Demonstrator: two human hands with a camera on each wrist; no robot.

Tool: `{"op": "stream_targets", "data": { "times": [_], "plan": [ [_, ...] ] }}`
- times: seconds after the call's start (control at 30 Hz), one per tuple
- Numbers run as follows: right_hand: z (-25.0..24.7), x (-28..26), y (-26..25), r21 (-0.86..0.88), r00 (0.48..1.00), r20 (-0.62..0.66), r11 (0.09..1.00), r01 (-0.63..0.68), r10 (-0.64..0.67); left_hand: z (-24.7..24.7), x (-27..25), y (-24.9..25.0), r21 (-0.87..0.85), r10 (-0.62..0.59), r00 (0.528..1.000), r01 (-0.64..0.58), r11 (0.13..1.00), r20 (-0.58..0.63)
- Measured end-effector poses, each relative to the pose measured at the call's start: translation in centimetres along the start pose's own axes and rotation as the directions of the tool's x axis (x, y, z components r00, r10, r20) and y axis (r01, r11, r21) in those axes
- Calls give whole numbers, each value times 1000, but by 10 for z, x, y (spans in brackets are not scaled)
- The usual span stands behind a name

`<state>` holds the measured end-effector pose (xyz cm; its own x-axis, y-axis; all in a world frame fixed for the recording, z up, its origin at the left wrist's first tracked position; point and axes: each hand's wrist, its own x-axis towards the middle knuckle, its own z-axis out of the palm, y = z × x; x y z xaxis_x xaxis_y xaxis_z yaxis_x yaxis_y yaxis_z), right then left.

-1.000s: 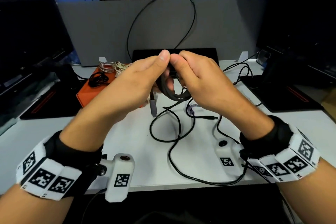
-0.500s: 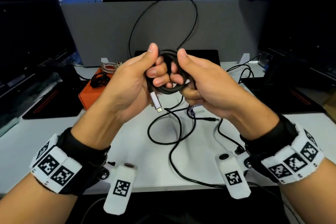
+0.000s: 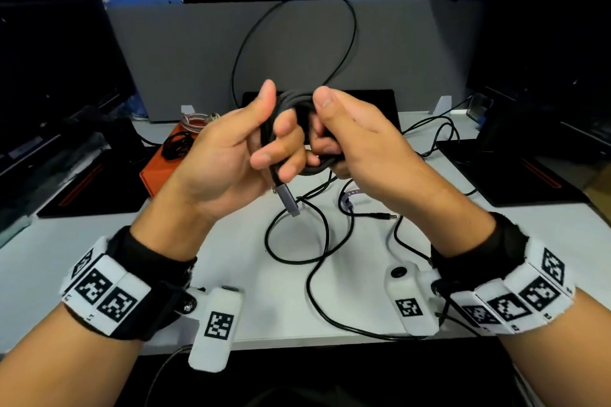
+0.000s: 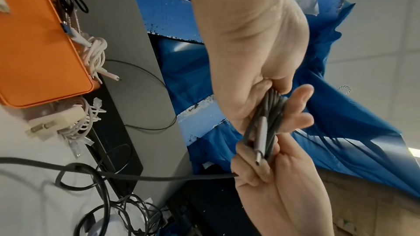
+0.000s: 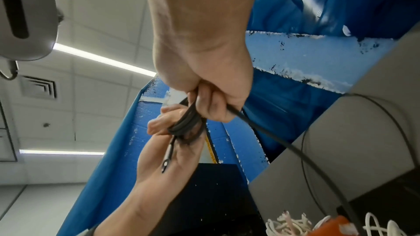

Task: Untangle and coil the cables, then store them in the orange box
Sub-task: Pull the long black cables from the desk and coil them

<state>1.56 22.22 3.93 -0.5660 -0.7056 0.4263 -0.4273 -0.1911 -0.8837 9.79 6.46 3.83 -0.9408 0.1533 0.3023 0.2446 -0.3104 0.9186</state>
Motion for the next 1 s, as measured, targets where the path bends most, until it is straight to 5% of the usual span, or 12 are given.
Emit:
{"op": "stream_targets", "data": {
  "times": [0.17,0.27,0.4,0.47,0.53,0.63,0.7,0.73,0.8,0.9,0.93,1.0],
  "plan": [
    [-10,4,1,373,978,187,915,-153,87,8,4,-4,-318,43,994,-9,948,99],
    [-13,8,12,403,985,140,902,-152,103,12,8,-11,-428,64,995,-23,904,81],
    [-25,16,30,-80,994,-86,995,56,-63,0,7,0,-436,120,992,-127,891,-43],
    [-35,17,39,-475,981,-52,869,139,-185,-10,5,13,-465,200,965,-258,847,-169],
    [-37,15,42,-672,993,78,730,122,-94,-20,4,24,-438,271,905,-400,805,-328],
    [-26,10,37,-738,961,267,656,155,73,-25,4,22,-201,347,802,-489,849,-486],
    [-17,7,29,-721,923,371,659,215,105,-21,6,14,269,473,749,-389,881,-464],
    [-14,6,26,-710,909,407,656,255,87,-18,7,9,524,533,753,-296,798,-386],
    [-13,3,22,-665,899,437,675,319,6,-16,7,1,824,529,822,-142,549,-212],
    [-22,7,21,-507,939,334,825,249,-78,-19,4,-2,989,369,926,32,147,-85],
    [-26,9,19,-455,950,293,858,239,-109,-20,3,-1,986,269,958,59,155,-99],
    [-36,16,16,-412,962,214,877,248,-172,-21,0,1,916,99,991,38,399,-85]
  ]
}}
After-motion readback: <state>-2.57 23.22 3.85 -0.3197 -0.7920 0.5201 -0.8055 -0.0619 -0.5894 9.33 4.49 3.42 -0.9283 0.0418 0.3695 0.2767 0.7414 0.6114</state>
